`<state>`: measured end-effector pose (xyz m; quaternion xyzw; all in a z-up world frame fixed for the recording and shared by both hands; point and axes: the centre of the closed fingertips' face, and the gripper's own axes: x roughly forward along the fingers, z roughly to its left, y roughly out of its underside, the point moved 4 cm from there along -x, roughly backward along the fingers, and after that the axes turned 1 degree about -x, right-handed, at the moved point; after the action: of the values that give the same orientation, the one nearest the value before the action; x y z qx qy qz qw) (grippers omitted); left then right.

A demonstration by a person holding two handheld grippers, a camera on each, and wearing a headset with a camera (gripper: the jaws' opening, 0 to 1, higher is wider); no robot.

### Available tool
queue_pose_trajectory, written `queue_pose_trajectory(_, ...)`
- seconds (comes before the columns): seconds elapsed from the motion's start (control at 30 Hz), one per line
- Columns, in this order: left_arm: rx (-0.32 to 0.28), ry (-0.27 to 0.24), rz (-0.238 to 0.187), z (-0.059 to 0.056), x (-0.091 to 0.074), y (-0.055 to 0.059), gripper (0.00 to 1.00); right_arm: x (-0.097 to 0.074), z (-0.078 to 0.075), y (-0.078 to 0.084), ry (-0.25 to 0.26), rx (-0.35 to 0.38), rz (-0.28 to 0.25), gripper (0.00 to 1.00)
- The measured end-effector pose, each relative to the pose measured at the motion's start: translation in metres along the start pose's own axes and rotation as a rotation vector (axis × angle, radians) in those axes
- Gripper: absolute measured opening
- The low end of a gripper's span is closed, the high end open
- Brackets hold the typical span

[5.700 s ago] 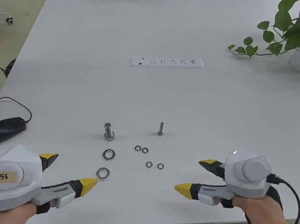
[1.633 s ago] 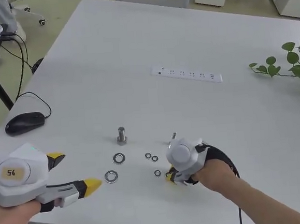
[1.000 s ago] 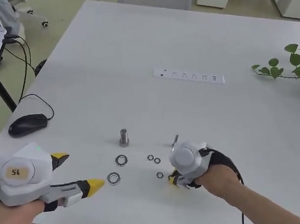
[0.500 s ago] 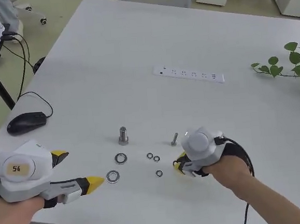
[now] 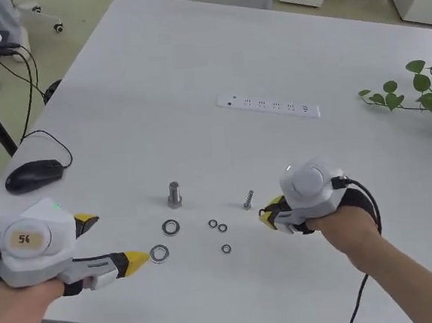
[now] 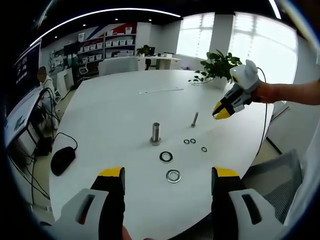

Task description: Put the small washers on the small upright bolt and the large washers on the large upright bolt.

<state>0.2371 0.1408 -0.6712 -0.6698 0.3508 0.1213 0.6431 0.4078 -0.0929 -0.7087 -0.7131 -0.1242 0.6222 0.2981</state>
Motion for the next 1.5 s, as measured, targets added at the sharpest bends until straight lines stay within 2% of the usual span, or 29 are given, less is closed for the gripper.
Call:
queue_pose_trajectory(0.2, -0.004, 0.001, 0.001, 0.0, 0.0, 0.001, 0.7, -0.005, -0.02, -0.012, 0.023, 0.008, -0.016, 0.12)
queue_pose_trajectory(0.33, -0.004, 0.003, 0.001, 0.0, 0.0, 0.001, 0.7, -0.001, -0.031, -0.022, 0.024, -0.011, -0.012, 0.12)
queue_pose_trajectory(0.5, -0.006, 0.005, 0.001, -0.001, 0.001, 0.001, 0.7, 0.01, -0.037, -0.034, 0.004, -0.044, 0.002, 0.12)
queue_pose_trajectory(0.63, -0.008, 0.005, 0.001, -0.001, 0.001, 0.002, 0.7, 0.02, -0.036, -0.037, -0.013, -0.074, 0.028, 0.12)
queue_pose_trajectory(1.03, -0.017, 0.0, 0.001, 0.001, 0.0, 0.003, 0.7, 0.039, -0.035, -0.031, -0.038, -0.097, 0.091, 0.12)
queue_pose_trajectory(1.5, -0.019, 0.001, 0.003, 0.002, 0.002, 0.003, 0.7, 0.046, -0.033, -0.027, -0.052, -0.102, 0.121, 0.12)
